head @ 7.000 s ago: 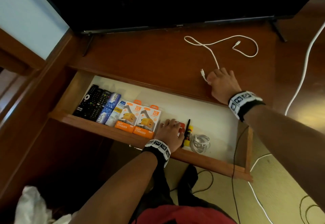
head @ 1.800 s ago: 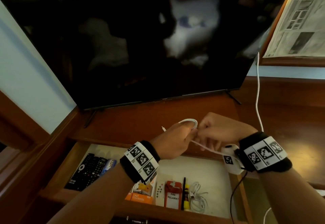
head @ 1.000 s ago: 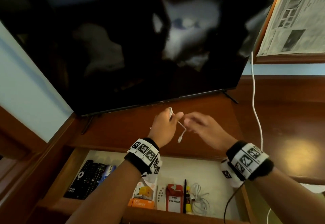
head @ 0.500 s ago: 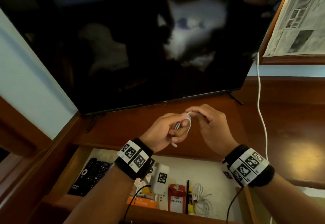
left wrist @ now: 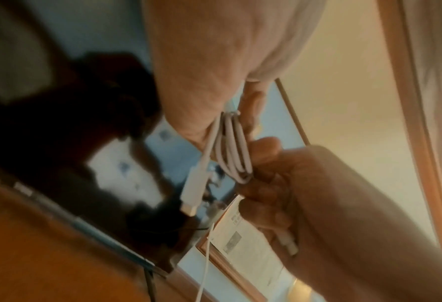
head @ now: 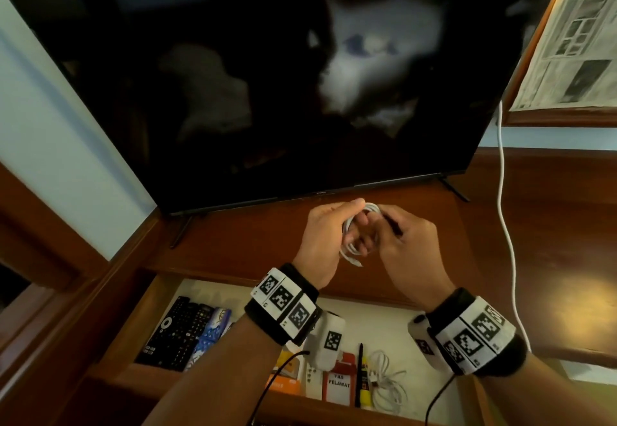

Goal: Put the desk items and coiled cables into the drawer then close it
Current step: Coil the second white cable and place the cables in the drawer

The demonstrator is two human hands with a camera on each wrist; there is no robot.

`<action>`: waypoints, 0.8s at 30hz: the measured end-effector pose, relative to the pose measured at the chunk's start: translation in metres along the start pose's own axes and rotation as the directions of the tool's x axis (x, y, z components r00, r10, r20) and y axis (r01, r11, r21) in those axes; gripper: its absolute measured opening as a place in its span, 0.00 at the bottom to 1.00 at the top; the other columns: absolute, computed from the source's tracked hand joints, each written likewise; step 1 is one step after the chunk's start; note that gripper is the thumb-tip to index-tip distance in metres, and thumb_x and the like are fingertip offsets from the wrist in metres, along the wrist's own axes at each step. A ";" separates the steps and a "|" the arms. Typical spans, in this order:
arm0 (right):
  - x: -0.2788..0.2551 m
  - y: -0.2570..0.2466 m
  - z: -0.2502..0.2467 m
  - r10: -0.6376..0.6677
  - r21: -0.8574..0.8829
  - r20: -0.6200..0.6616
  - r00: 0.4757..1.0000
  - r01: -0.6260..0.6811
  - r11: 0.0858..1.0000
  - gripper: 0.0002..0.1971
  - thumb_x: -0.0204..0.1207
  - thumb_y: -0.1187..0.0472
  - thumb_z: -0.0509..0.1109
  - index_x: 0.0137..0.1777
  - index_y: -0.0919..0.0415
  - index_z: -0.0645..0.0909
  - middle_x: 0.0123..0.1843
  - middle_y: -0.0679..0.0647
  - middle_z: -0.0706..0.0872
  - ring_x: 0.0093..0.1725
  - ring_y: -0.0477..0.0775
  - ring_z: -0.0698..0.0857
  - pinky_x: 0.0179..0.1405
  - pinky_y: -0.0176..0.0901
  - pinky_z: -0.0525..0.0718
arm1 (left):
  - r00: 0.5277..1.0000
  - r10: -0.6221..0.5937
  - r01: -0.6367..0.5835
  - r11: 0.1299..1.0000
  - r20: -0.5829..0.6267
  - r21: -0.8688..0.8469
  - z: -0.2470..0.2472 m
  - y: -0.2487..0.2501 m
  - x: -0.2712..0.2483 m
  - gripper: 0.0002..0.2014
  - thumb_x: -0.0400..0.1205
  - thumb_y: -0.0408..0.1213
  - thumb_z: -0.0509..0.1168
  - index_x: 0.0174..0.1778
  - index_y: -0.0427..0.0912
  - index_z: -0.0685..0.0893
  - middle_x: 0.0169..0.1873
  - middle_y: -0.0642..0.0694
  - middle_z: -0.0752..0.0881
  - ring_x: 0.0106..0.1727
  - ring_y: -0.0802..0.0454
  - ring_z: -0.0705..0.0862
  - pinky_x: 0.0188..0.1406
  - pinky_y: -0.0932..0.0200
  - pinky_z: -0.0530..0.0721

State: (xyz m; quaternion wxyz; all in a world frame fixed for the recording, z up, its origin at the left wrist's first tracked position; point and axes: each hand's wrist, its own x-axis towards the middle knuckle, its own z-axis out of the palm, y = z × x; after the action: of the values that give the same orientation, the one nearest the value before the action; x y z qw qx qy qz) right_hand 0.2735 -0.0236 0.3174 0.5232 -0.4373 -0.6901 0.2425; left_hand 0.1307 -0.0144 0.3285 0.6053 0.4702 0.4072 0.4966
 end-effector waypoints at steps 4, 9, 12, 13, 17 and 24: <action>0.003 0.000 -0.006 0.052 0.001 0.043 0.998 -0.052 0.999 0.11 0.89 0.64 0.64 0.52 0.58 0.89 0.39 0.49 0.91 0.36 0.49 0.89 0.34 0.41 0.86 | 0.999 0.041 -0.042 0.997 0.016 0.060 -0.003 -0.003 0.003 0.18 0.94 0.42 0.57 0.42 0.36 0.79 0.21 0.50 0.69 0.27 0.48 0.75 0.32 0.55 0.76; 0.008 0.023 -0.023 -0.015 -0.185 0.283 0.959 0.070 0.980 0.18 0.86 0.72 0.63 0.71 0.58 0.84 0.56 0.48 0.88 0.56 0.45 0.86 0.54 0.35 0.81 | 0.995 -0.014 0.009 0.998 0.097 0.054 -0.023 0.001 0.006 0.18 0.94 0.41 0.56 0.37 0.42 0.73 0.23 0.49 0.58 0.24 0.50 0.66 0.28 0.57 0.66; 0.014 0.034 -0.027 -0.053 -0.494 0.310 0.949 0.208 0.844 0.15 0.83 0.71 0.65 0.63 0.58 0.86 0.53 0.50 0.84 0.53 0.52 0.80 0.51 0.42 0.79 | 0.985 -0.044 0.030 0.996 0.165 0.087 -0.024 0.005 0.004 0.18 0.94 0.39 0.56 0.37 0.41 0.73 0.26 0.43 0.53 0.23 0.51 0.66 0.28 0.56 0.61; 0.016 0.035 -0.027 -0.077 -0.549 0.278 0.957 0.224 0.805 0.13 0.83 0.70 0.66 0.62 0.58 0.87 0.52 0.50 0.84 0.52 0.53 0.78 0.49 0.43 0.78 | 0.981 -0.051 0.032 0.994 0.186 0.103 -0.023 0.006 0.003 0.18 0.94 0.39 0.55 0.37 0.41 0.73 0.27 0.42 0.52 0.23 0.51 0.66 0.28 0.55 0.60; 0.021 0.025 -0.025 -0.053 -0.268 -0.023 0.998 0.045 0.962 0.09 0.82 0.71 0.71 0.56 0.61 0.91 0.39 0.46 0.86 0.36 0.41 0.83 0.36 0.26 0.78 | 0.971 -0.054 0.022 0.990 0.235 0.140 -0.021 0.010 0.001 0.18 0.94 0.38 0.54 0.37 0.41 0.72 0.27 0.42 0.52 0.24 0.52 0.67 0.28 0.57 0.61; 0.024 0.007 -0.014 0.396 0.487 -0.045 0.917 -0.326 0.811 0.09 0.80 0.71 0.72 0.57 0.68 0.89 0.44 0.59 0.94 0.40 0.53 0.93 0.42 0.37 0.91 | 0.969 -0.048 0.009 0.987 0.241 0.161 -0.021 0.014 0.003 0.18 0.94 0.38 0.54 0.37 0.41 0.71 0.24 0.48 0.57 0.25 0.51 0.66 0.26 0.61 0.66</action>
State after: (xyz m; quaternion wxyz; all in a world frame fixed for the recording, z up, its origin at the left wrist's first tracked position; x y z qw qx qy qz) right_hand 0.2869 -0.0014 0.3286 0.6059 -0.4371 -0.4750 0.4649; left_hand 0.1081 -0.0068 0.3377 0.6184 0.5685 0.3746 0.3924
